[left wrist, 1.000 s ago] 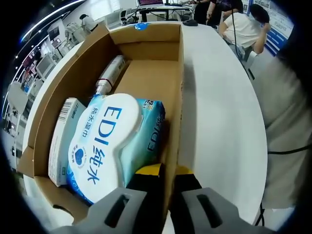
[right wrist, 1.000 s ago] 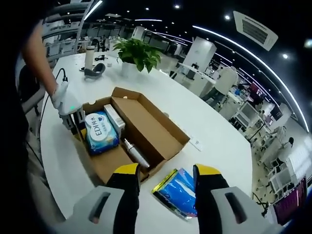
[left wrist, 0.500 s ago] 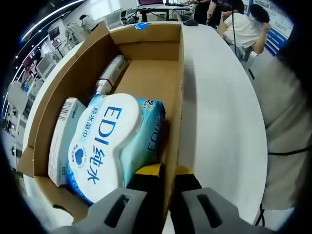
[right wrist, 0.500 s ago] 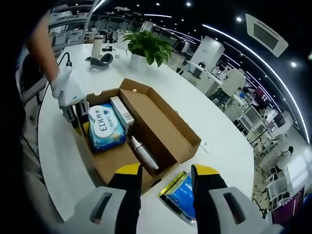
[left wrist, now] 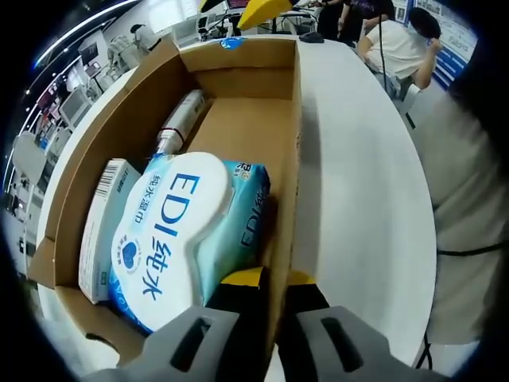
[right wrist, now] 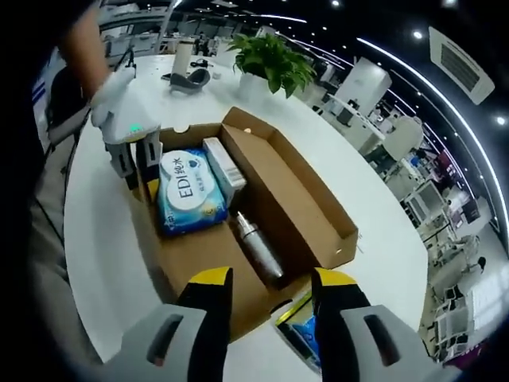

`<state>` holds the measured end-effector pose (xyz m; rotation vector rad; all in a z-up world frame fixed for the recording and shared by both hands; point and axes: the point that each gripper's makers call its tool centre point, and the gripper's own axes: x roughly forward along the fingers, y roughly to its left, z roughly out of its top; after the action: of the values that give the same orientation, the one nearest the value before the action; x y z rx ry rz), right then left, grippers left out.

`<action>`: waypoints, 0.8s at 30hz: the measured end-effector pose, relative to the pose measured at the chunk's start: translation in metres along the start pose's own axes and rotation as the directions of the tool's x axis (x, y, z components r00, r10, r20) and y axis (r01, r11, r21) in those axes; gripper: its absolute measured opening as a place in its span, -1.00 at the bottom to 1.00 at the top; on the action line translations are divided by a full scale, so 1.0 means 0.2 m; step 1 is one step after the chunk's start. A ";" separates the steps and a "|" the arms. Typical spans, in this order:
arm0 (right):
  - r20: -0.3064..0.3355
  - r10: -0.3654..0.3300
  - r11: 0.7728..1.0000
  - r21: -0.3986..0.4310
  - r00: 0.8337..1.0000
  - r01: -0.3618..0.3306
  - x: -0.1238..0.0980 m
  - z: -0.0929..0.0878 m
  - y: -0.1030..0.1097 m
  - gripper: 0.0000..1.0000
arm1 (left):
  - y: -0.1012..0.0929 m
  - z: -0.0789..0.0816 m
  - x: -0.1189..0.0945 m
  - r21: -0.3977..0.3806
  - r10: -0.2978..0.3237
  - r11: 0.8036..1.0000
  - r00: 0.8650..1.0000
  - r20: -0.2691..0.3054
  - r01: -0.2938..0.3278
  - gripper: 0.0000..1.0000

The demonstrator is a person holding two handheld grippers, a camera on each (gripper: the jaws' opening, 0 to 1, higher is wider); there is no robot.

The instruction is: Operate the shoe box by opening the lid, removing the specified soft item, and placing it in the target area until the item is outside and the box remains undamaged.

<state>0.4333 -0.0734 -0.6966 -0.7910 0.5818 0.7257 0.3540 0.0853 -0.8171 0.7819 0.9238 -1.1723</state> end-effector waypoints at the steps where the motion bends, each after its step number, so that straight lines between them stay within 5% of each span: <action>1: -0.010 0.004 1.000 -0.005 1.000 -0.004 0.01 0.00 0.00 -0.25 | 0.00 0.00 0.00 0.000 -0.001 1.000 1.000 0.000 0.001 -0.97; 24: -0.078 0.071 0.991 -0.110 0.994 -0.080 0.20 0.02 0.07 -0.29 | 0.00 0.00 0.00 0.000 0.000 1.000 1.000 0.001 0.000 -0.97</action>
<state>0.4489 -0.0502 -0.7287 -0.9074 0.6445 0.8071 0.3542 0.0853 -0.8171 0.7817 0.9225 -1.1725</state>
